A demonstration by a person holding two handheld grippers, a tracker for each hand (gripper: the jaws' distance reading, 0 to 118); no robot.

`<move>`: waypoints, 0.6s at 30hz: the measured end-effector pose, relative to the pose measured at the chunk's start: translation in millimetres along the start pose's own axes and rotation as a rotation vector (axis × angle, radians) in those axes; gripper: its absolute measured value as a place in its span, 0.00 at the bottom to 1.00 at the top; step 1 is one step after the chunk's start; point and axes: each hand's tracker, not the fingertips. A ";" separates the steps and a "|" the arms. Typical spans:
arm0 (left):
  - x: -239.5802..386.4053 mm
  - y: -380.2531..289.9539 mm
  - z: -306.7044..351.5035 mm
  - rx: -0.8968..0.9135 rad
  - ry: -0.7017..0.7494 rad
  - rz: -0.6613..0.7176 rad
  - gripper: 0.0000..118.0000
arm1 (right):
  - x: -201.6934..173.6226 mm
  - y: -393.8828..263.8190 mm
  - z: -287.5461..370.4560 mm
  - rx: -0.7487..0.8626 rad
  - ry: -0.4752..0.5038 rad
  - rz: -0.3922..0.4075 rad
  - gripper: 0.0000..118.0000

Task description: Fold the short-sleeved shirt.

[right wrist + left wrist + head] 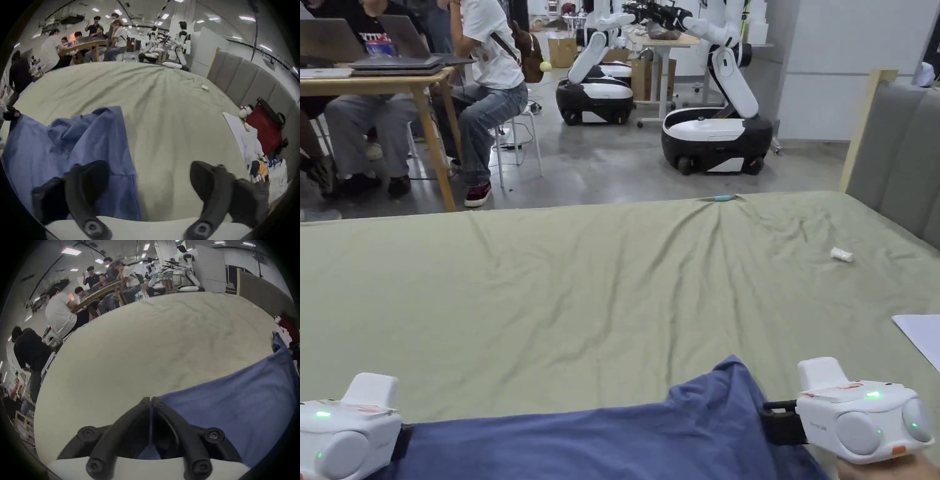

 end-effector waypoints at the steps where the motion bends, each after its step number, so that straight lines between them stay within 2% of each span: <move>1: 1.3 0.4 6.5 0.008 -0.005 0.003 0.00 | -4.1 1.8 -3.1 0.004 0.004 0.017 0.92; 9: 1.8 4.1 27.5 0.044 -0.017 -0.068 0.00 | -42.1 12.1 -32.8 -0.006 -0.026 0.223 0.92; 10: 1.7 4.3 27.4 0.044 -0.017 -0.069 0.00 | -39.8 13.7 -31.9 -0.013 -0.006 0.215 0.87; 13: -0.5 4.9 25.1 0.044 -0.013 -0.064 0.00 | -22.4 11.0 -24.3 -0.048 0.244 0.107 0.44; 15: -2.0 3.3 21.7 0.037 -0.016 -0.050 0.00 | -14.5 9.5 -24.2 -0.042 0.209 0.128 0.28; 16: -2.6 2.6 20.4 0.033 -0.018 -0.043 0.00 | -9.9 10.0 -23.5 -0.058 0.249 0.075 0.10; 17: -2.8 1.0 19.8 0.031 -0.015 -0.038 0.00 | -5.9 10.0 -23.9 -0.056 0.250 0.031 0.02; 18: -3.4 -1.3 19.9 0.030 -0.011 -0.032 0.00 | -2.4 8.4 -23.3 -0.038 0.234 0.001 0.02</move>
